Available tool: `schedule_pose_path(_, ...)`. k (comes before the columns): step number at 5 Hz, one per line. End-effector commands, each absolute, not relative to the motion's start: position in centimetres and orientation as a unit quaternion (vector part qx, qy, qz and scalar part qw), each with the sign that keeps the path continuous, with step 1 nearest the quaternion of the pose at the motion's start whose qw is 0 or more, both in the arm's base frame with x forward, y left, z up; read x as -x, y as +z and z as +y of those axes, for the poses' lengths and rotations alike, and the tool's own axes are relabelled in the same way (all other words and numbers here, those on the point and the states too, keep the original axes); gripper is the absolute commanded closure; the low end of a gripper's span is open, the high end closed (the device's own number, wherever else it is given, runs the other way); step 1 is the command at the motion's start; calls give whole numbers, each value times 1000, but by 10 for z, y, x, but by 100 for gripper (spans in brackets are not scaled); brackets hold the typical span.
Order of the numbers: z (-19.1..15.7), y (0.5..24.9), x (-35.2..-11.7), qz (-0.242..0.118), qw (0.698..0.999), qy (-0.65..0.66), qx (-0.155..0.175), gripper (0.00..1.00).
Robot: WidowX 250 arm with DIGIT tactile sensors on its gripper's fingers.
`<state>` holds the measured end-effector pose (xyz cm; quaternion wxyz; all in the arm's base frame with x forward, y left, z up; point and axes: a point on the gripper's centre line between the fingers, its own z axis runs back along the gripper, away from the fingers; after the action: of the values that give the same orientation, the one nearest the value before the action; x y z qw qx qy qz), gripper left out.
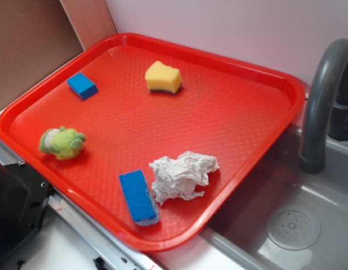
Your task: Grab the blue block.
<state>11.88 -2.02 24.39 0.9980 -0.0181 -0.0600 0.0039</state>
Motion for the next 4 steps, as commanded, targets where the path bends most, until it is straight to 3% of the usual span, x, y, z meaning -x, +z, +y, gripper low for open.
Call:
schedule_pose_path(1, -20, 244, -119, -60, 998, 4, 18, 0)
schedule_pose_path(2, -9, 244, -126, -98, 988, 121, 17, 0)
schedule_pose_path(3, 6, 239, -135, -137, 959, 244, 44, 0)
schedule_pose_path(4, 23, 220, -156, -143, 919, 364, 50, 0)
